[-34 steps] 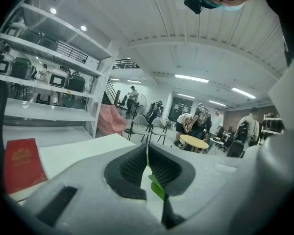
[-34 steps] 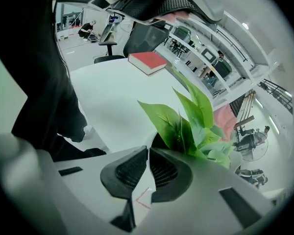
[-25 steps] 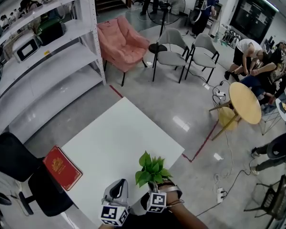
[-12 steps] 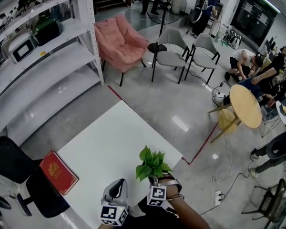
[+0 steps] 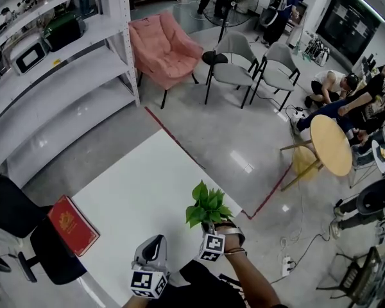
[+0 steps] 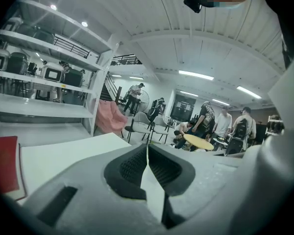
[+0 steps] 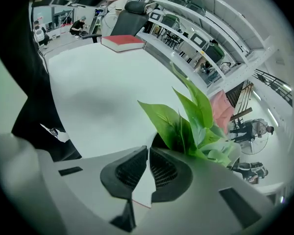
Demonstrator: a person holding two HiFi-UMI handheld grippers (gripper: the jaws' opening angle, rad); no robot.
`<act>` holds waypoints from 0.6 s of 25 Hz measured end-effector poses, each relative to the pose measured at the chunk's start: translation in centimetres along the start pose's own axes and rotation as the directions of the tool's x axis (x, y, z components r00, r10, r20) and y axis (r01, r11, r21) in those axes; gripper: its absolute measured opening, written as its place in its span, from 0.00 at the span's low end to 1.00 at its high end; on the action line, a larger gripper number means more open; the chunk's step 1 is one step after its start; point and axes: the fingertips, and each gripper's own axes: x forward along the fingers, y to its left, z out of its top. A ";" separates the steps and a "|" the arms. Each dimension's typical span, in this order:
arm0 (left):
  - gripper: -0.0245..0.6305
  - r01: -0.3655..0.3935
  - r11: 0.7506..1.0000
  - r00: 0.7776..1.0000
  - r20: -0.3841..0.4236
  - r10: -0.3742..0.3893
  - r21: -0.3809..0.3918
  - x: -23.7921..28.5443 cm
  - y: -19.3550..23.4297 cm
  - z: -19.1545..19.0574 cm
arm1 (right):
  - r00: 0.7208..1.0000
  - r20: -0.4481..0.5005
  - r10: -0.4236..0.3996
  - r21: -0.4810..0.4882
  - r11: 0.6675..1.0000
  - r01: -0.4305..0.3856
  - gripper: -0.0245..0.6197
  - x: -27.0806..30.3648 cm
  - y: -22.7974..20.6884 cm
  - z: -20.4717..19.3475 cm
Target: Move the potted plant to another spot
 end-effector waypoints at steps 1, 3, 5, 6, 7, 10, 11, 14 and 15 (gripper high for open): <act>0.07 -0.002 1.000 1.000 -0.001 0.002 0.000 0.0 -0.1 -0.1 | 1.000 -0.001 0.000 0.000 1.000 0.000 0.08 0.2 -0.2 -0.3; 0.07 -0.010 1.000 1.000 -0.007 0.010 -0.004 0.2 -0.3 -0.4 | 1.000 -0.003 -0.002 0.003 1.000 0.002 0.08 0.7 -0.7 -0.9; 0.07 -0.014 1.000 1.000 -0.011 0.014 -0.004 0.3 -0.6 -0.4 | 1.000 -0.001 -0.004 0.004 1.000 0.004 0.08 1.1 -1.4 -1.3; 0.07 -0.014 1.000 1.000 -0.012 0.014 -0.001 0.5 -0.8 -0.4 | 1.000 0.000 -0.005 0.004 1.000 0.005 0.08 1.3 -1.7 -1.4; 0.07 -0.013 1.000 1.000 -0.013 0.013 0.002 0.6 -0.9 -0.4 | 1.000 0.002 -0.005 0.004 1.000 0.005 0.08 1.6 -2.0 -1.5; 0.07 -0.020 1.000 1.000 -0.016 0.021 0.003 0.9 -1.0 -0.4 | 1.000 0.006 -0.003 0.004 1.000 0.003 0.08 2.2 -2.8 -1.8; 0.07 -0.022 1.000 1.000 -0.016 0.022 0.004 1.0 -1.1 -0.4 | 1.000 0.006 -0.002 0.001 1.000 0.002 0.08 2.4 -3.0 -1.9; 0.07 -0.024 1.000 1.000 -0.017 0.024 0.007 1.4 -1.5 -0.3 | 1.000 0.009 0.001 -0.008 1.000 -0.001 0.08 2.6 -3.5 -2.2; 0.07 -0.024 1.000 1.000 -0.016 0.025 0.009 1.5 -1.6 -0.2 | 1.000 0.010 0.001 -0.010 1.000 -0.001 0.08 2.7 -3.6 -2.4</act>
